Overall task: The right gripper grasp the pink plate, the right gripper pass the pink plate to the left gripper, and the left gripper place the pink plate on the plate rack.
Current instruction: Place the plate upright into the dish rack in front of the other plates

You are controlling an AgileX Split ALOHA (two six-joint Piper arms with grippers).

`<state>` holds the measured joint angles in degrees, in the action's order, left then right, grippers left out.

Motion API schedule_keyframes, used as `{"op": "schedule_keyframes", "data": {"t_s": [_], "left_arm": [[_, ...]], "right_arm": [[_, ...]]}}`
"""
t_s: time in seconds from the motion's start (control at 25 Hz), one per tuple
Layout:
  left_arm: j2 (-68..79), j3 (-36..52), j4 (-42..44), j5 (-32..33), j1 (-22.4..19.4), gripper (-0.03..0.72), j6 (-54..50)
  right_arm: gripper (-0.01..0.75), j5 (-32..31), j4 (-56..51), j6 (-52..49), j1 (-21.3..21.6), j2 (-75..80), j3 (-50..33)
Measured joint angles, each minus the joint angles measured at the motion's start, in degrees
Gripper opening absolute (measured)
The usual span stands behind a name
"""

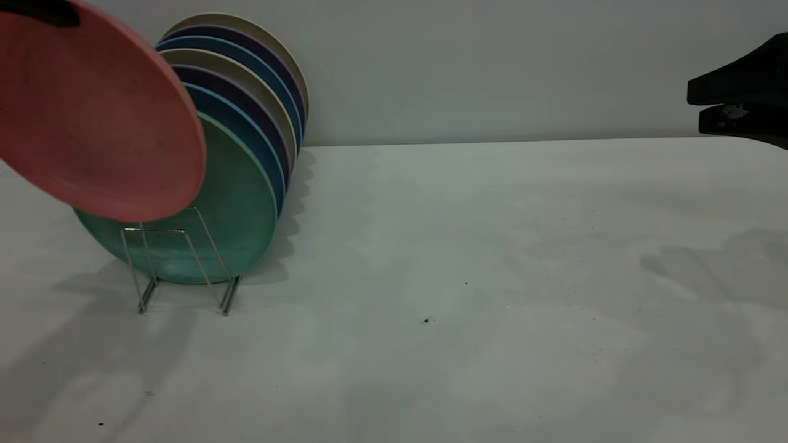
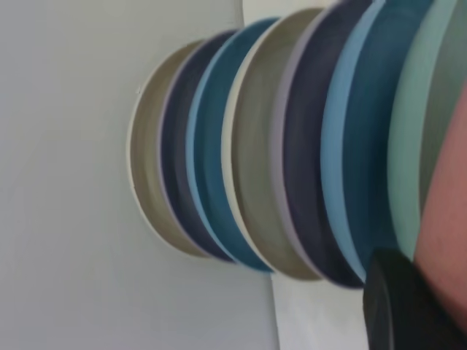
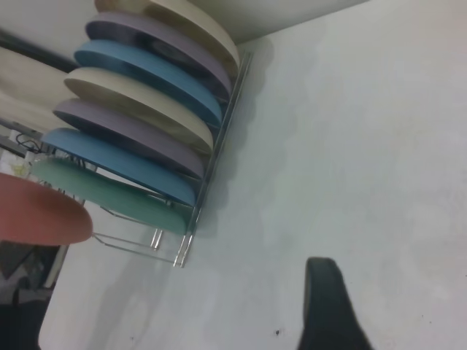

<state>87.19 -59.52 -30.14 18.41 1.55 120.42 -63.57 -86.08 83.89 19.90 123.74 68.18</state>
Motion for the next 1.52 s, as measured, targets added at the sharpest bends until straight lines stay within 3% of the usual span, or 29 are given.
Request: {"op": "schedule_keyframes", "data": {"t_s": [0.96,1.08,1.4,1.52], "left_arm": [[4.6,0.17,-2.5,-1.21,1.3,0.071,-0.12],[4.6,0.22,-6.28,-1.21,1.3,0.123,-0.12],[4.6,0.22,-11.46,-1.44,-0.07,0.442,-4.47],[3.56,0.22,-11.5,-1.89,-0.47,0.504,-7.43]], "right_arm": [[0.48,0.19,0.22,0.0,0.0,0.0,0.0],[0.48,0.19,0.22,0.0,0.0,0.0,0.0],[0.48,0.19,0.22,0.0,0.0,0.0,0.0],[0.48,0.09,0.22,0.0,0.0,0.0,0.0]]}}
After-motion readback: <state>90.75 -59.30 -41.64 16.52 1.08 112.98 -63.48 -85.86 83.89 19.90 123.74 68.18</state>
